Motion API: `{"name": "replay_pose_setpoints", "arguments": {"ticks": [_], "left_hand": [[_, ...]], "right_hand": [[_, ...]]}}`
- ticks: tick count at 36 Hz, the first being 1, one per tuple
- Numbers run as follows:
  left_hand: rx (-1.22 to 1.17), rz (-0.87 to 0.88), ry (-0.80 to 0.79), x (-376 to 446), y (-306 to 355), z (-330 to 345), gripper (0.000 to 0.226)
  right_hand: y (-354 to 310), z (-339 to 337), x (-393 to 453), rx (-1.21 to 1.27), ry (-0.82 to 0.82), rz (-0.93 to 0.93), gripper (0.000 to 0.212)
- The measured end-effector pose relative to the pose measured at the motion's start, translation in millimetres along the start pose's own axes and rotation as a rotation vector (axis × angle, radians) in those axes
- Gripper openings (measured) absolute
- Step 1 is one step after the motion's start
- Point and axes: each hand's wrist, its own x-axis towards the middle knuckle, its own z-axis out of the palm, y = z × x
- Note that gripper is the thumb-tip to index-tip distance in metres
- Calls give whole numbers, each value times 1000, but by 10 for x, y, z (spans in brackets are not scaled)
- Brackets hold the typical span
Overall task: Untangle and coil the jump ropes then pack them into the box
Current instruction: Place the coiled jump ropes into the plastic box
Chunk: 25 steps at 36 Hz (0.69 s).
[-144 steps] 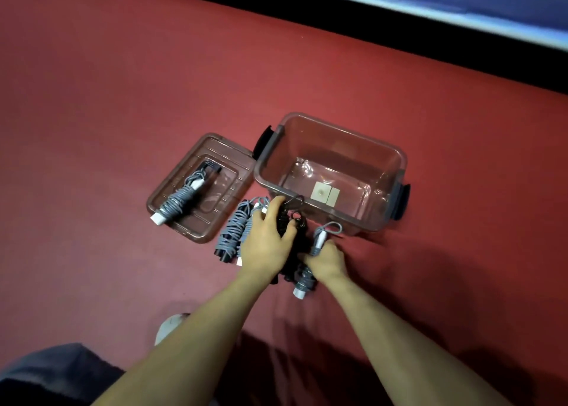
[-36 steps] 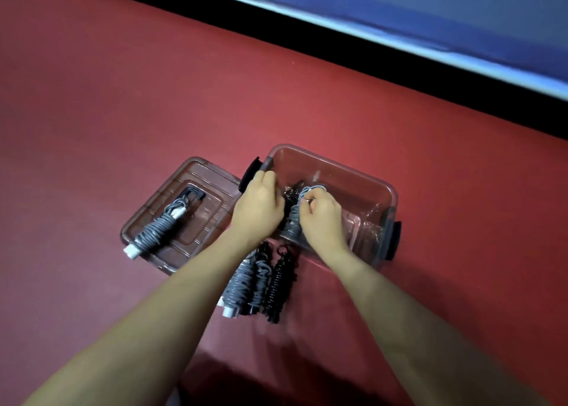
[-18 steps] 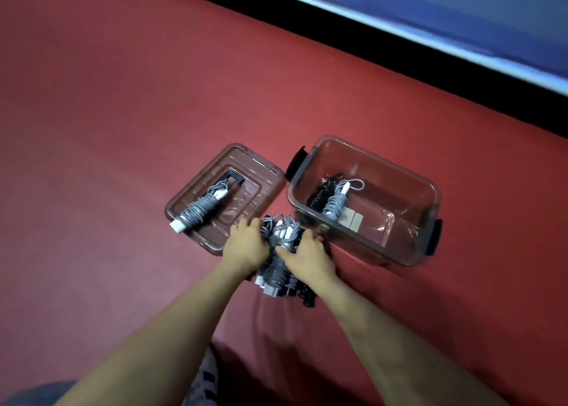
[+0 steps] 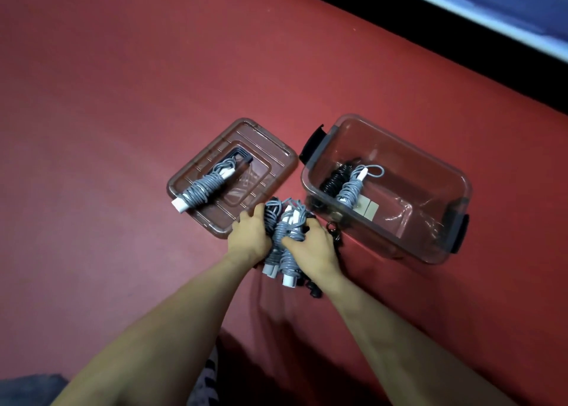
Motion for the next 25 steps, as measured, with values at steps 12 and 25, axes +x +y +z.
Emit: {"name": "replay_pose_setpoints", "arguments": {"ticks": [12, 25], "left_hand": [[-43, 50, 211, -476, 152, -434, 65], [-179, 355, 287, -808, 897, -883, 71]], "right_hand": [[-227, -319, -351, 120, 13, -108, 42], [-457, -1238, -599, 227, 306, -233, 19]]}}
